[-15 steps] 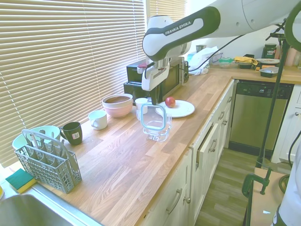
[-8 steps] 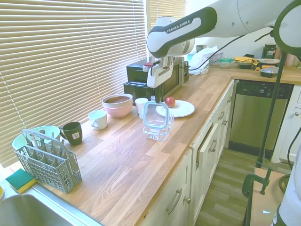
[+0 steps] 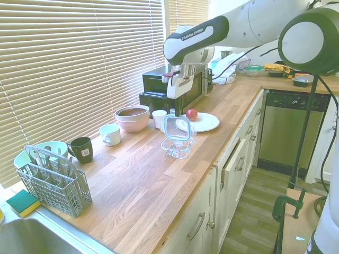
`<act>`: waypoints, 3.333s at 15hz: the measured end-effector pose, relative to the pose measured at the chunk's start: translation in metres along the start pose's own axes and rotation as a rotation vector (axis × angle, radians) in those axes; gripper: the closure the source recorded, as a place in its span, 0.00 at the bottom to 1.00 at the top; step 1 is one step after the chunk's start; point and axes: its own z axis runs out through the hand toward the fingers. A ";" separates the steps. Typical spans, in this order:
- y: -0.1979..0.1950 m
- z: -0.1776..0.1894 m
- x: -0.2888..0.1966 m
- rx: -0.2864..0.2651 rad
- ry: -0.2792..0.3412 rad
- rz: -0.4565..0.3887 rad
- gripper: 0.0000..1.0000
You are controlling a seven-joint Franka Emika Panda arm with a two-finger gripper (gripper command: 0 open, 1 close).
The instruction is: Cover the lid of the food container
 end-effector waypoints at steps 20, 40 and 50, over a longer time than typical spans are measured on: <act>-0.084 -0.010 -0.079 -0.013 -0.007 0.003 1.00; -0.008 0.011 -0.052 0.055 -0.059 0.075 1.00; 0.025 0.032 -0.015 0.140 -0.089 0.092 1.00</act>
